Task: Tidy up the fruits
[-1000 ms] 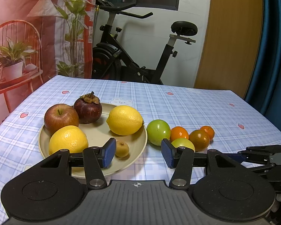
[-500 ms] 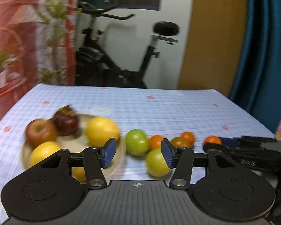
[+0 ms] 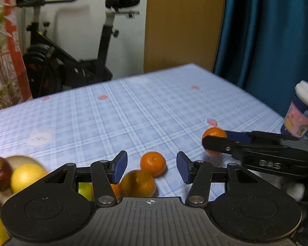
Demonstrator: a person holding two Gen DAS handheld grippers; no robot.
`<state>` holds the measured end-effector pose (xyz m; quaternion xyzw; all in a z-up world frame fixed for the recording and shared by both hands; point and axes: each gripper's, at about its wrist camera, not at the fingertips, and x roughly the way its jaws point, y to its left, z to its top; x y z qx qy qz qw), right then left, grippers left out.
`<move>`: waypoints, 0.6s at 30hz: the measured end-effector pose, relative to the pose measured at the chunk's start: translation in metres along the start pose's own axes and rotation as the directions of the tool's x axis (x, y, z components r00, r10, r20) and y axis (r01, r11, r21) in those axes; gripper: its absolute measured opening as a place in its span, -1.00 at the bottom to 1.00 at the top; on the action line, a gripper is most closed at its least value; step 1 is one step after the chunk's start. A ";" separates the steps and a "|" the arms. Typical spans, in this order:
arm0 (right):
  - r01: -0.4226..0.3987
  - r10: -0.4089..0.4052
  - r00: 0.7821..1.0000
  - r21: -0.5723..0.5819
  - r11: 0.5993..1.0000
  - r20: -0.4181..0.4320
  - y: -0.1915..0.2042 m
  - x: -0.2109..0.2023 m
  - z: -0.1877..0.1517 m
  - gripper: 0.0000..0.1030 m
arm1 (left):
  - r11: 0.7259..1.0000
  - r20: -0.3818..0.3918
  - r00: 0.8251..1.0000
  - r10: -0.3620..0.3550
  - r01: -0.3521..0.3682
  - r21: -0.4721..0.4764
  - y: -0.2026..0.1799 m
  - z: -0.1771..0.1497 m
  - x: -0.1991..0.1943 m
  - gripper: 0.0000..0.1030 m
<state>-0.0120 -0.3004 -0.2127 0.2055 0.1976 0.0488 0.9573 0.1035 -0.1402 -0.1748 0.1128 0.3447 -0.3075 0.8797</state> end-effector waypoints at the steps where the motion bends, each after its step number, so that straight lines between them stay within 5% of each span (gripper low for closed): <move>1: -0.001 0.001 1.000 0.015 1.000 0.001 -0.004 0.000 0.001 -0.23 | 1.000 -0.021 1.000 -0.002 0.002 0.002 -0.001 0.001 0.008 0.08; 11: -0.029 0.029 1.000 0.053 0.998 -0.007 -0.008 0.003 0.005 -0.23 | 0.999 -0.136 0.990 0.033 -0.029 0.031 -0.014 0.003 0.052 0.06; 15: -0.037 0.038 0.999 0.057 0.998 -0.010 -0.010 0.003 0.005 -0.23 | 0.996 -0.142 0.988 0.064 -0.056 0.063 -0.021 0.001 0.059 -0.25; 18: -0.044 0.045 0.999 0.061 0.997 -0.013 -0.010 0.003 0.006 -0.23 | 0.998 -0.138 0.989 0.048 -0.043 0.045 -0.022 0.001 0.057 -0.25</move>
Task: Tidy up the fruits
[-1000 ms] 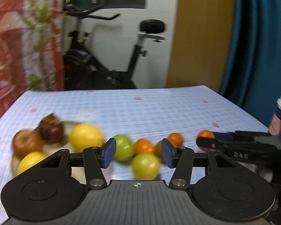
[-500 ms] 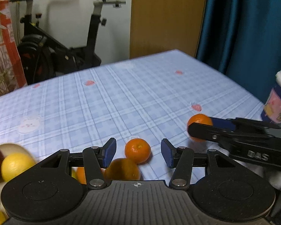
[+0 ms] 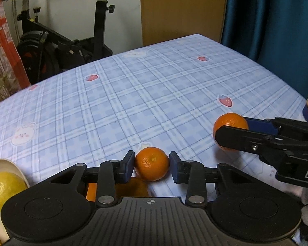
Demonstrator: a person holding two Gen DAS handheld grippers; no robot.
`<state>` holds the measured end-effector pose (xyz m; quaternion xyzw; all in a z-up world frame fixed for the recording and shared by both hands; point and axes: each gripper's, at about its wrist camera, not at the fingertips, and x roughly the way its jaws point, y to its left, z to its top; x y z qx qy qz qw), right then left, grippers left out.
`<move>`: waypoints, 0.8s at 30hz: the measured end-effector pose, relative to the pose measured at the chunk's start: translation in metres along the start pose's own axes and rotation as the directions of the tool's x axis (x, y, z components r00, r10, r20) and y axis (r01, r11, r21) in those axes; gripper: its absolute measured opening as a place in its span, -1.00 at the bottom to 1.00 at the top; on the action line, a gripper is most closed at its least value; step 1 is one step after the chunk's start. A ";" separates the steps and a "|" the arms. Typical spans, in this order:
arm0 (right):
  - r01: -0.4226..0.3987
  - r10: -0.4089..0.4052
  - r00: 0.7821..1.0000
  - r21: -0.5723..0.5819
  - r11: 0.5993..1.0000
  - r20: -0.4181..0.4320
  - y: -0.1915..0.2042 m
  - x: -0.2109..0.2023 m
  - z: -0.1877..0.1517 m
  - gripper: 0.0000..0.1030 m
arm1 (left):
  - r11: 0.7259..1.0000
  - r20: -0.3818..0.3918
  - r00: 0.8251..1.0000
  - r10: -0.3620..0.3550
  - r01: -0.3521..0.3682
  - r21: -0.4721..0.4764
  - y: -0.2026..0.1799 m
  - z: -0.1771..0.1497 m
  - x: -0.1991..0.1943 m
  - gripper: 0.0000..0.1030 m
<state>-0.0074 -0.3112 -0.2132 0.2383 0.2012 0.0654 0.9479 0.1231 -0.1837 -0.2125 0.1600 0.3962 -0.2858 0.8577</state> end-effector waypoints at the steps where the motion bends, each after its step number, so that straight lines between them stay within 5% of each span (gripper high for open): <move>1: 0.000 0.000 1.000 0.002 1.000 0.000 0.000 0.000 0.000 -0.23 | 1.000 0.006 1.000 0.001 -0.001 0.000 0.000 0.000 -0.001 -0.25; 13: 0.007 -0.007 1.000 -0.022 1.000 -0.010 0.005 0.001 -0.002 -0.23 | 0.989 0.155 0.988 -0.011 0.034 -0.144 0.028 -0.016 -0.068 -0.25; 24: 0.017 -0.020 0.999 -0.083 0.996 -0.041 0.027 0.006 0.001 -0.23 | 0.948 0.167 0.978 0.129 -0.072 -0.310 0.116 -0.058 -0.131 -0.25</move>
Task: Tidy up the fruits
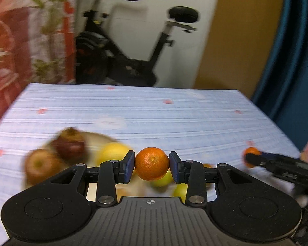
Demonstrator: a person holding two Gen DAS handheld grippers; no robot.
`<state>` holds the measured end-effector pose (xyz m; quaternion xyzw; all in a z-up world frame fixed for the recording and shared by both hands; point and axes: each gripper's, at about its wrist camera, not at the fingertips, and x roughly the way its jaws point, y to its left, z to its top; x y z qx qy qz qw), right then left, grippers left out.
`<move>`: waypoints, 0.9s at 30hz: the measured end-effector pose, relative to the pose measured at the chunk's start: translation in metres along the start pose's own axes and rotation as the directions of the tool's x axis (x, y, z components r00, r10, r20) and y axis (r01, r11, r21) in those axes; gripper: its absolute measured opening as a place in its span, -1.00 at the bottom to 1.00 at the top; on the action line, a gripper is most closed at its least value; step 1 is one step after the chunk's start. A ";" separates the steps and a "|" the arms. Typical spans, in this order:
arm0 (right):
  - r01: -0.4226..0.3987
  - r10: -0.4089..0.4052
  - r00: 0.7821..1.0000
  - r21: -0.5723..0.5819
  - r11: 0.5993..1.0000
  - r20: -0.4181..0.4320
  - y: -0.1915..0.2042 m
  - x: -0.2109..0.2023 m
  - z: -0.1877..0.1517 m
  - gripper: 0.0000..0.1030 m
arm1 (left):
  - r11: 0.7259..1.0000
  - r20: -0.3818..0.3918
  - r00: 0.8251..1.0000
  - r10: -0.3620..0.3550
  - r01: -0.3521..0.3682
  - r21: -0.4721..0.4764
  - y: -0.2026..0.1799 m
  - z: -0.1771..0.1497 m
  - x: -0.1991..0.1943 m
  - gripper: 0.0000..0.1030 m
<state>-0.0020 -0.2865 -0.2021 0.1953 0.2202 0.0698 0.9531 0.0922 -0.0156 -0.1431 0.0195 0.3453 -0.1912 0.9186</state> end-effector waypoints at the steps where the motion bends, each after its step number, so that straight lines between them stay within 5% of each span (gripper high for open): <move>1: -0.005 0.005 1.000 -0.014 1.000 -0.002 0.004 0.000 0.002 -0.23 | 1.000 -0.003 1.000 0.019 -0.019 -0.010 0.008 0.003 -0.003 -0.25; 10: -0.129 0.118 0.991 -0.222 0.966 -0.064 0.082 0.020 0.022 -0.23 | 0.995 0.000 0.999 0.042 -0.041 -0.091 0.058 0.007 -0.015 -0.25; 19: -0.289 0.198 0.951 -0.452 0.844 -0.239 0.176 0.072 0.006 -0.23 | 0.995 -0.050 0.997 0.059 -0.063 -0.083 0.071 -0.006 0.009 -0.25; 27: -0.366 0.188 0.912 -0.515 0.775 -0.365 0.215 0.115 -0.022 -0.23 | 0.996 -0.063 0.997 0.053 -0.057 -0.069 0.078 -0.010 0.017 -0.25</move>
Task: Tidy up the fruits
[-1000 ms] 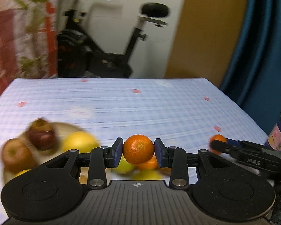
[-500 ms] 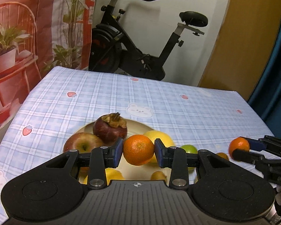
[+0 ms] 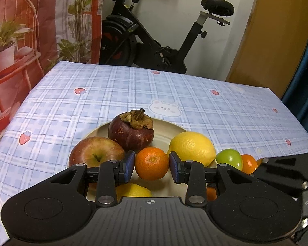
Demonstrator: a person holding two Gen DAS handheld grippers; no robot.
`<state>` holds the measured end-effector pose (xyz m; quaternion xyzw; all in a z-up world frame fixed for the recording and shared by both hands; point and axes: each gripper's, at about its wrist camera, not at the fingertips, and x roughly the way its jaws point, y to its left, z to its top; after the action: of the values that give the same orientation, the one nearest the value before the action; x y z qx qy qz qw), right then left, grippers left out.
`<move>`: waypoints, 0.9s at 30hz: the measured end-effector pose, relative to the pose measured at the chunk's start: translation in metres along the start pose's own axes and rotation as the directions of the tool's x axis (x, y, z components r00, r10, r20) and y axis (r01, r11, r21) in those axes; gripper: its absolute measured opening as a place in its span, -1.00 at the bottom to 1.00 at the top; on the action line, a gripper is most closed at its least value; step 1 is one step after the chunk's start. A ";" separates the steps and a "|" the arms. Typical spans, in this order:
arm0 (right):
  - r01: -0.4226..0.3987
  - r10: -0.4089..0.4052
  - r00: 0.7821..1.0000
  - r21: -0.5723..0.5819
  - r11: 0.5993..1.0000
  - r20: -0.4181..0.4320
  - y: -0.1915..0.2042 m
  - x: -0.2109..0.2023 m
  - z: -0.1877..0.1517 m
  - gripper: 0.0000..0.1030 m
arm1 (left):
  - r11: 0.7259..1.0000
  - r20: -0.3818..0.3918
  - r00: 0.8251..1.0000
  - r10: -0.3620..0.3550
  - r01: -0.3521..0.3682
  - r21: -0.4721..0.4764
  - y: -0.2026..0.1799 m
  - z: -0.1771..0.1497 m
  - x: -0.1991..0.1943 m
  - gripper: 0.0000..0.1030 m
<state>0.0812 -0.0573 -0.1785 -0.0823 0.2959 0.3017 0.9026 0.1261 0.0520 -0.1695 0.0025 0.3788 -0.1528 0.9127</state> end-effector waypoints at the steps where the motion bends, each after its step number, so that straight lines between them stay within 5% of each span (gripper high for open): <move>1: -0.005 0.005 1.000 -0.002 1.000 -0.008 0.001 0.004 0.001 -0.23 | 1.000 -0.001 1.000 0.001 -0.001 0.005 0.000 0.000 0.000 -0.25; 10: -0.001 0.000 0.999 -0.015 1.000 -0.039 0.005 0.015 -0.002 -0.21 | 1.000 -0.018 1.000 0.001 -0.001 0.019 -0.003 -0.003 0.002 -0.24; 15: 0.010 -0.010 1.000 0.004 1.000 -0.022 0.002 0.007 -0.004 -0.21 | 1.000 0.013 1.000 -0.016 0.016 -0.008 -0.003 -0.003 -0.009 -0.07; 20: 0.033 -0.036 0.997 0.056 0.998 0.061 -0.009 -0.021 -0.011 -0.21 | 1.000 0.053 0.998 -0.015 0.015 -0.010 -0.013 -0.004 -0.022 -0.05; 27: 0.141 -0.191 0.964 0.253 0.957 0.186 -0.044 -0.078 -0.043 -0.21 | 0.999 0.111 0.993 -0.034 0.032 0.018 -0.051 -0.012 -0.035 -0.01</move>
<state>0.0362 -0.1458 -0.1689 0.0333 0.2257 0.1938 0.9542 0.0800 0.0150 -0.1482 -0.0048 0.3261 -0.1708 0.9298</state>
